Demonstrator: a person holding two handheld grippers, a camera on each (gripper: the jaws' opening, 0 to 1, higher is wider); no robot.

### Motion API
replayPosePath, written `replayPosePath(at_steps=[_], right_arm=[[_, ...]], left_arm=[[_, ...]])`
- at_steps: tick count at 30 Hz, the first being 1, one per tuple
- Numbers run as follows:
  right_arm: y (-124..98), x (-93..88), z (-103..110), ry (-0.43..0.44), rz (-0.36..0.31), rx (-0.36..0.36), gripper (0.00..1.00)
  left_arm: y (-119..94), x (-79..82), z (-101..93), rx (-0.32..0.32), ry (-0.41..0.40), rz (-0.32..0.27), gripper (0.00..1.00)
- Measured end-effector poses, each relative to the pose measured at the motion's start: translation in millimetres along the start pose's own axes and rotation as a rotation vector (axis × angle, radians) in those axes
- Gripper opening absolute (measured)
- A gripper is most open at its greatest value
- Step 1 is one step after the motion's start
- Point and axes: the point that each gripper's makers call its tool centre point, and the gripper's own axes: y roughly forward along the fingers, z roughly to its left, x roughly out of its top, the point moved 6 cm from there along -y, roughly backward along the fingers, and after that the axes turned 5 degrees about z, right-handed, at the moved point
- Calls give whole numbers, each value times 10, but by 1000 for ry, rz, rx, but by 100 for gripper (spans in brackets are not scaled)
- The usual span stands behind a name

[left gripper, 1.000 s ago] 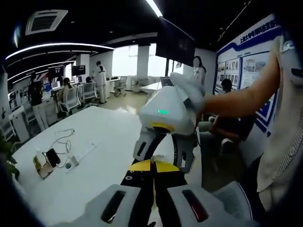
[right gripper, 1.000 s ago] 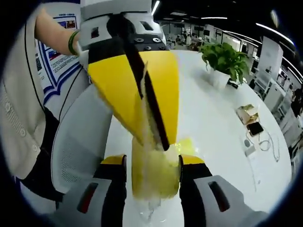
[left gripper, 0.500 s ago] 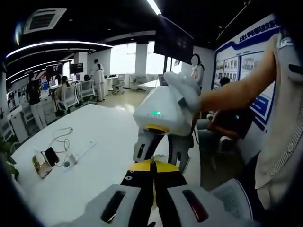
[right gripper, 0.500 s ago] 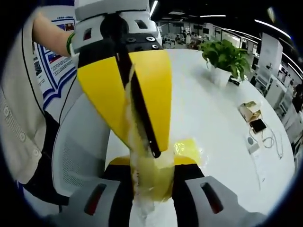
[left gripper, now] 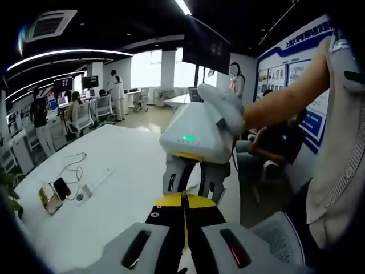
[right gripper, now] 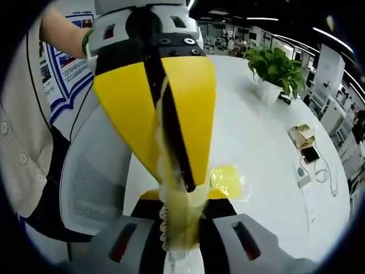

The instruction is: Compare the silicone blocks by pressing each to a similar depth, holding the contact briefly, and releasing to observe deformation and rebound differences across the visible hardness samples.

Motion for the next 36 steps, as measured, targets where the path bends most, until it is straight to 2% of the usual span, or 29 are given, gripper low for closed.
replayPosePath(at_steps=[4, 6, 17, 36], right_arm=[[-2, 4, 1, -6, 3, -6, 9], [-3, 11, 4, -39, 1, -19, 9], [-37, 37, 50, -22, -16, -9, 9], [-44, 40, 170, -33, -5, 19, 9]], left_arm=[[-11, -3, -16, 3, 3, 1, 0], [-16, -3, -27, -1, 4, 3, 0], [-38, 17, -63, 0, 22, -10, 0], [-87, 0, -193, -2, 44, -5, 0]])
